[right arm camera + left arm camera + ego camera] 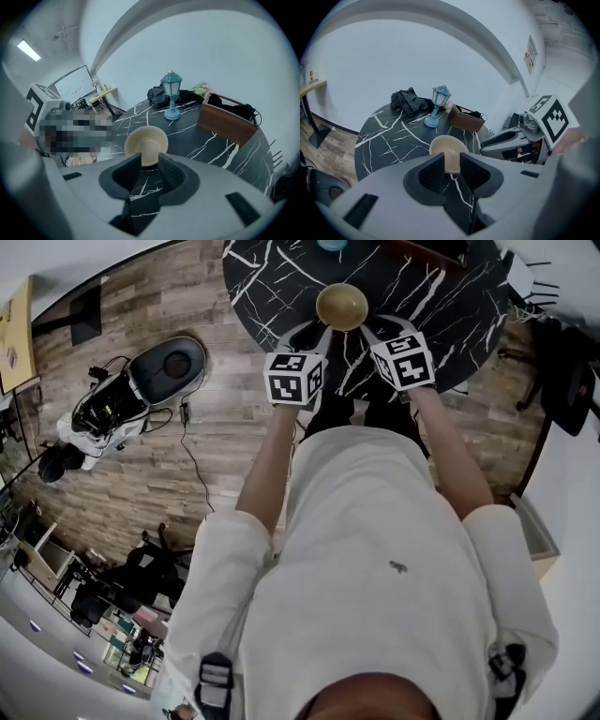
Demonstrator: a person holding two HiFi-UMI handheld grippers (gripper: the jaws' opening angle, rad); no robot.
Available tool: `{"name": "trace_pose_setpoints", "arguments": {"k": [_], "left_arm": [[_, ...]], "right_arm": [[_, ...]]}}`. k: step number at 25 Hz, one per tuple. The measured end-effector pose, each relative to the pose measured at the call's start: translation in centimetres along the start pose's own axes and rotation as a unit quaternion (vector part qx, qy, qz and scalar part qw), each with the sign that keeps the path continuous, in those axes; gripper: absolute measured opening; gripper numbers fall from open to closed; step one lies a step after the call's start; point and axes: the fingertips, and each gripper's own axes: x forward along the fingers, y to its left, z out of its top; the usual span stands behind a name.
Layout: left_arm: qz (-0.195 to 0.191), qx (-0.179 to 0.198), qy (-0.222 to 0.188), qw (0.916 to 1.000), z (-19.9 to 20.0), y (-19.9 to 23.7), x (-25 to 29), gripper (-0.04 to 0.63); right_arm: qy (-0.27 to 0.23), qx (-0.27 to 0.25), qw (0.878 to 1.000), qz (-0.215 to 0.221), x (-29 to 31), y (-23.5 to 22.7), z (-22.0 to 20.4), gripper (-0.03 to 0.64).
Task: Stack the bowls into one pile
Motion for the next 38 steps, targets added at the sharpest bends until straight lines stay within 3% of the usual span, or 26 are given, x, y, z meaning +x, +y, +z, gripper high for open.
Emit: {"name": "trace_pose_setpoints", "arguments": {"k": [6,15,21,33,38], "left_arm": [[0.014,0.004,-0.010,0.9999,0.1,-2.3,-1.6,0.098],[0.064,-0.022,-0.040,0.9969,0.4,-5.6,-3.3,0.098],[0.099,-0.042,-0.068,0.9919,0.8,-8.2,-4.6,0.097],[0.134,-0.031,-0.136,0.9811,2.8,-15.1,-8.7,0.070],[0.144,-0.026,-0.169,0.9748,4.2,-17.1,-10.5,0.054]], "right_arm": [[-0.015,-0.030,0.999,0.027,-2.1,1.0,-0.4,0.095],[-0.064,-0.064,0.993,0.081,-6.7,1.8,0.9,0.068],[-0.091,-0.082,0.986,0.112,-10.6,1.7,1.0,0.045],[-0.151,-0.078,0.967,0.191,-17.9,2.3,2.5,0.005],[-0.171,-0.092,0.959,0.205,-20.2,3.1,3.5,0.004]]}}
